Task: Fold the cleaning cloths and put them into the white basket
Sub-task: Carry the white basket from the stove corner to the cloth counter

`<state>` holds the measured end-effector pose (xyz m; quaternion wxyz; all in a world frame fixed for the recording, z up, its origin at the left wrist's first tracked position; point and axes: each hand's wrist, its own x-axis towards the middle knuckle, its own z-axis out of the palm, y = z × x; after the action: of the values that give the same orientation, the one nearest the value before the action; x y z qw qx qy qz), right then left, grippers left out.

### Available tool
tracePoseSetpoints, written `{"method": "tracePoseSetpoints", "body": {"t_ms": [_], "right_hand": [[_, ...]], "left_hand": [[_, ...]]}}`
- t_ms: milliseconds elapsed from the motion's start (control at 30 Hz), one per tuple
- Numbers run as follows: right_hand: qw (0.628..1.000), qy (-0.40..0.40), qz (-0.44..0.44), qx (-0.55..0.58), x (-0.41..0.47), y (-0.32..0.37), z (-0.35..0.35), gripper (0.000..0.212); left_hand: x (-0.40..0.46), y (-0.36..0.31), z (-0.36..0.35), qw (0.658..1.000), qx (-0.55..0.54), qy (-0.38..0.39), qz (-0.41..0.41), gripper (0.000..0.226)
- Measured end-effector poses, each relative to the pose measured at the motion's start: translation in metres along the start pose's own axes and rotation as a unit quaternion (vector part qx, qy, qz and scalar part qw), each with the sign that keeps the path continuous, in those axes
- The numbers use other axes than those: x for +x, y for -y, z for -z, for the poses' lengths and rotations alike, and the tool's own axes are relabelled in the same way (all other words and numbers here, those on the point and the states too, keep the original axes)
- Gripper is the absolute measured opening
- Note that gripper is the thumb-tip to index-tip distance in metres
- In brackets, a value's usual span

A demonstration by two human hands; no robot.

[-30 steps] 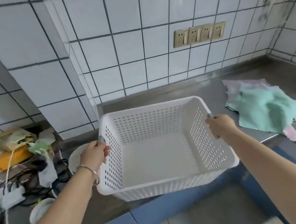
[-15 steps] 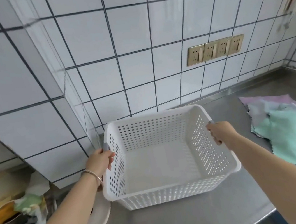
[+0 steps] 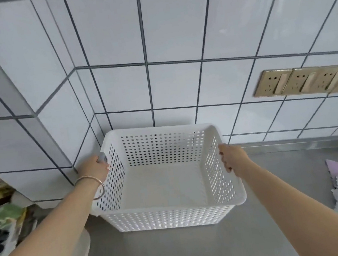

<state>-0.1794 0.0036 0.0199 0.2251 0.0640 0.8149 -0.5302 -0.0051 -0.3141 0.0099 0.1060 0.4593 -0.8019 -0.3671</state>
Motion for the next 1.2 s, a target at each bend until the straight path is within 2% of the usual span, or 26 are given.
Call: {"method": "tracePoseSetpoints", "body": {"t_ms": [67, 233, 367, 500, 667, 900, 1100, 1200], "right_hand": [[1.000, 0.011, 0.000, -0.019, 0.012, 0.004, -0.002, 0.033], [0.995, 0.008, 0.024, -0.093, 0.038, 0.010, -0.013, 0.038], [0.989, -0.005, 0.032, -0.145, 0.044, 0.011, -0.019, 0.038], [0.983, -0.007, 0.030, -0.183, 0.046, 0.013, -0.022, 0.034], [0.983, -0.002, 0.006, -0.185, 0.042, 0.020, -0.023, 0.030], [0.988, -0.014, 0.003, -0.155, 0.040, 0.024, -0.028, 0.044], [0.984, -0.013, 0.021, -0.177, 0.039, 0.025, -0.028, 0.037], [0.981, -0.003, 0.026, -0.191, 0.039, 0.024, -0.028, 0.031]], "left_hand": [[0.008, -0.003, -0.004, 0.999, 0.047, -0.026, 0.002, 0.007], [0.024, -0.001, -0.011, 0.991, 0.121, -0.054, -0.002, 0.011], [0.026, 0.001, -0.010, 0.965, 0.248, -0.047, -0.063, 0.021], [0.022, -0.001, -0.010, 0.945, 0.304, -0.076, -0.098, 0.020], [0.013, -0.004, -0.008, 0.942, 0.310, -0.076, -0.101, 0.024], [0.006, -0.010, -0.001, 0.952, 0.294, -0.048, -0.071, 0.027], [0.011, -0.009, -0.003, 0.977, 0.205, -0.049, -0.024, 0.019], [0.010, -0.010, -0.004, 0.972, 0.224, -0.056, -0.051, 0.026]]}}
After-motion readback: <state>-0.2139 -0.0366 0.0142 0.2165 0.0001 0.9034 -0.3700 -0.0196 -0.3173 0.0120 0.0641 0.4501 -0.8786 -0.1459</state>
